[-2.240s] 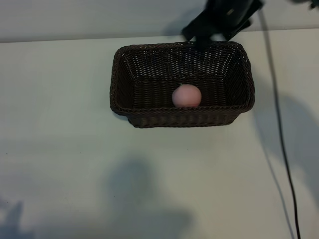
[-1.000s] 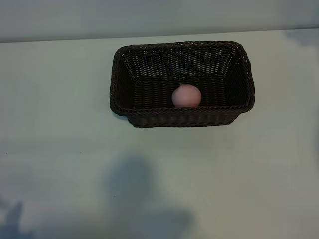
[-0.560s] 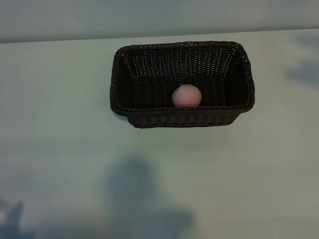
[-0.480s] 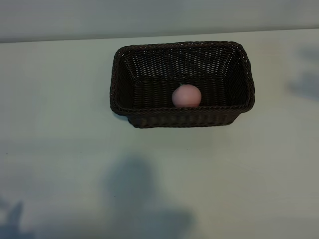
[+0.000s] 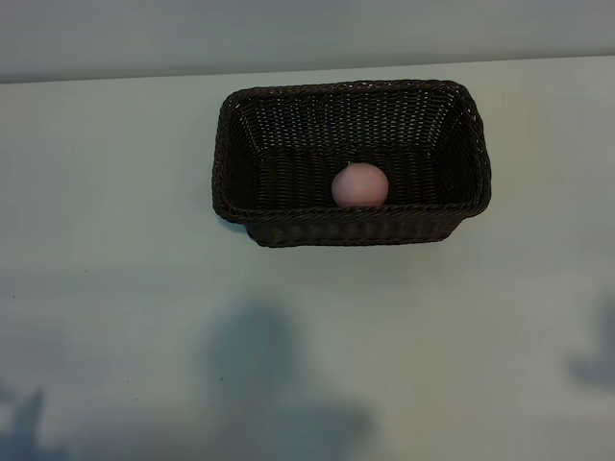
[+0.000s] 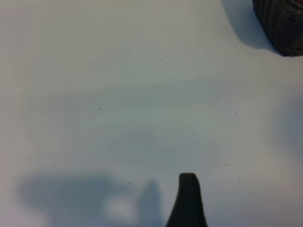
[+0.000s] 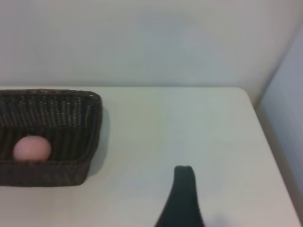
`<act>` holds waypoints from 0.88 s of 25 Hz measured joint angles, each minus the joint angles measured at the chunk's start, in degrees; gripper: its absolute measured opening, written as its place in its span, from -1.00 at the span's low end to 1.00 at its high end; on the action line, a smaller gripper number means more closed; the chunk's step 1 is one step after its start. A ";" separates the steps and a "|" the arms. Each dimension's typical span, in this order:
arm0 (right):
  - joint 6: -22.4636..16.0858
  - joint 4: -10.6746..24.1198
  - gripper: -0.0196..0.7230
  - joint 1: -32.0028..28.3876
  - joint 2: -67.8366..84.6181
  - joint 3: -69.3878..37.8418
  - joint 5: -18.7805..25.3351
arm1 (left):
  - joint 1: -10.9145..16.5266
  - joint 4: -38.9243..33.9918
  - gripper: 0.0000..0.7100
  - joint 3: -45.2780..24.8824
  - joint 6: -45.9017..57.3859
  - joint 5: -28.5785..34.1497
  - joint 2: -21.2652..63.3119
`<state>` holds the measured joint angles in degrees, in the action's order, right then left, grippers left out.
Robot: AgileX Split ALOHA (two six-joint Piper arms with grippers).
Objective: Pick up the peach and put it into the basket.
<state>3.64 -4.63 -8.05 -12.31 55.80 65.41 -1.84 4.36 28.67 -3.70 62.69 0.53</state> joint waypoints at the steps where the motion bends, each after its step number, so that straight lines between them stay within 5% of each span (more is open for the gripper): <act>1: 0.00 0.06 0.66 0.22 2.14 -2.17 0.00 | 0.00 0.00 0.66 0.00 0.00 0.00 0.00; 22: 0.14 0.31 0.66 0.68 12.82 -26.80 -1.72 | 0.00 0.00 0.66 0.00 0.00 0.00 0.00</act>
<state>3.78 -4.31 -7.37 0.51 28.99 63.69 -1.84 4.36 28.67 -3.70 62.69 0.53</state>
